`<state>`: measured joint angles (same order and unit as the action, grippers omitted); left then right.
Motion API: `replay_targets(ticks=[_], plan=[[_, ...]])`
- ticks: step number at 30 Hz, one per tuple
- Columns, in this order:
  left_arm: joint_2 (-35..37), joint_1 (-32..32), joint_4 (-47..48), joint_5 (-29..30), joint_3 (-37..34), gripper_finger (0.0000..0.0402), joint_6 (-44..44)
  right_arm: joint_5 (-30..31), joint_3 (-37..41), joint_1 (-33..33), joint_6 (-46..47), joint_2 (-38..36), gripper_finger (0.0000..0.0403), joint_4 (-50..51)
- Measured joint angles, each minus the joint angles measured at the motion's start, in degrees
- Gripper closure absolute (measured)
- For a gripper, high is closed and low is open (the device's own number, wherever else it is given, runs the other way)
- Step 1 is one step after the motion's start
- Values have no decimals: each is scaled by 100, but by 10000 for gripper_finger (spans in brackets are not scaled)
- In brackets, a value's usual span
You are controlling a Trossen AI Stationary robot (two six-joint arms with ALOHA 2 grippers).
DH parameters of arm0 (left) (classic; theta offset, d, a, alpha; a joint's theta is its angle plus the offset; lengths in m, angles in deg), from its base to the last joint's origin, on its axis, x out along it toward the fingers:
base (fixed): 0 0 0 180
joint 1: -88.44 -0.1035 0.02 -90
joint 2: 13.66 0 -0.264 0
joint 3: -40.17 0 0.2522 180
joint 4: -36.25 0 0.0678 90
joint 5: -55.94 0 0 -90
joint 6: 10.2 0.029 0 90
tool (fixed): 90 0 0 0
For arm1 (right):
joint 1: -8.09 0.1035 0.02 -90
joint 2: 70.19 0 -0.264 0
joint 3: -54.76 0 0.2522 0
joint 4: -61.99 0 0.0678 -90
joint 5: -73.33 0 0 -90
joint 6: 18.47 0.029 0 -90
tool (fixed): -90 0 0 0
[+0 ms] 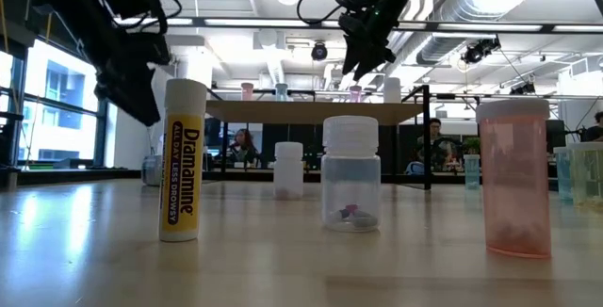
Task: Pick and place medicine bottles onto shelf by color
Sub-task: Put the white pill bottle on the shelf
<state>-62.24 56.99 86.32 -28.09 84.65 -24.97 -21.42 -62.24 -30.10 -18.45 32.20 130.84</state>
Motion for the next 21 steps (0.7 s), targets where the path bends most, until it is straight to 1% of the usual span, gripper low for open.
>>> replay_targets(ticks=[3, 6, 11, 14, 18, 21], plan=[[59, -94, -16, -224, 84, 211, -14, 0, 0, 0, -1, 0, 201, 0], [63, -162, -31, -255, 338, 211, 46, 0, 0, 0, -3, 0, 201, 0], [61, -247, 41, -224, 761, 209, 908, 1, 0, 0, -47, 0, 201, 0], [56, -365, 466, -66, 1039, 200, 1106, 2, 0, 0, -47, 0, 201, 0], [-49, -596, 1251, 166, 1421, 177, 1285, 1, 0, 0, -47, 0, 201, -2], [-135, -793, 1666, 248, 1697, 160, 1764, 0, 0, 0, -48, 0, 201, 0]])
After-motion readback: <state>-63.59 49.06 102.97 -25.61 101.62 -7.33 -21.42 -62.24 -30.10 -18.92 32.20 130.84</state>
